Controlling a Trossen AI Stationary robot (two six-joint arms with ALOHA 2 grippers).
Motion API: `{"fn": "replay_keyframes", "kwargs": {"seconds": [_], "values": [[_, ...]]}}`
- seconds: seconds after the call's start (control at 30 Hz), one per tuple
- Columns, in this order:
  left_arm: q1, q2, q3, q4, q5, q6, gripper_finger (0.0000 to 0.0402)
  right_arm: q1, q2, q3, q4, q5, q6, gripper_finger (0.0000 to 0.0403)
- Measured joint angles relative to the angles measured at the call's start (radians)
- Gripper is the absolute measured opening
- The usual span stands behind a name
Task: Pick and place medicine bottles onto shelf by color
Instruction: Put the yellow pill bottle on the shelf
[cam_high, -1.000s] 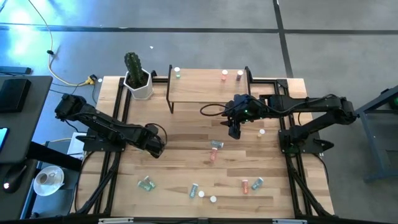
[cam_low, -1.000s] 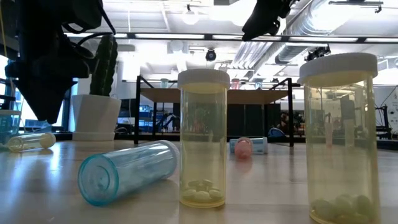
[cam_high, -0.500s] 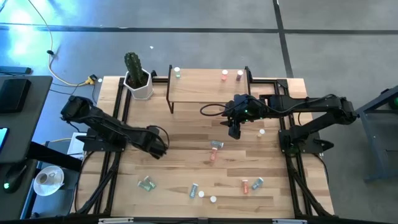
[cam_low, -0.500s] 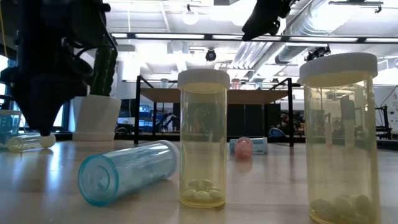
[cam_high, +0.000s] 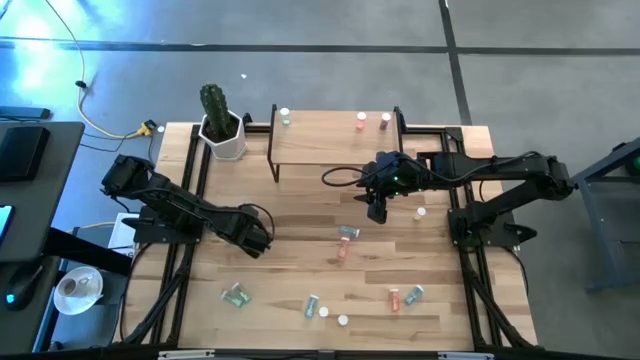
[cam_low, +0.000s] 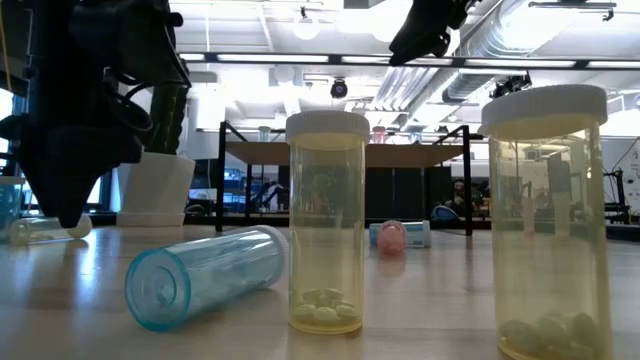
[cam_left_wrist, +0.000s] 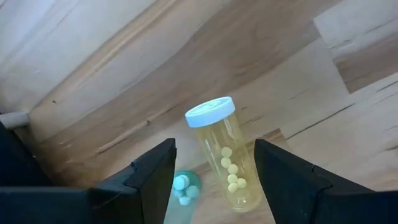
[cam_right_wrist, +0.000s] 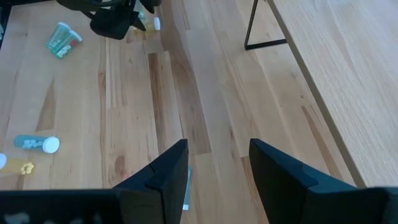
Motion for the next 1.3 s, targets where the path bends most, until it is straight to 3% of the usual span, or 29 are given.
{"fn": "replay_keyframes", "kwargs": {"seconds": [0.47,1.0,1.3], "values": [[-0.001,0.0,0.0,0.01,0.016,-0.007,0.0206,0.0,0.0,0.0,0.0,0.0,0.0,0.0162],[-0.001,0.081,0.004,0.031,0.013,0.063,0.0206,0.0,0.0,0.001,0.002,0.001,0.0,0.0162],[-0.001,0.082,0.004,0.046,0.013,0.083,0.0137,0.0,0.0,0.001,0.009,0.001,0.0,0.0162]]}}
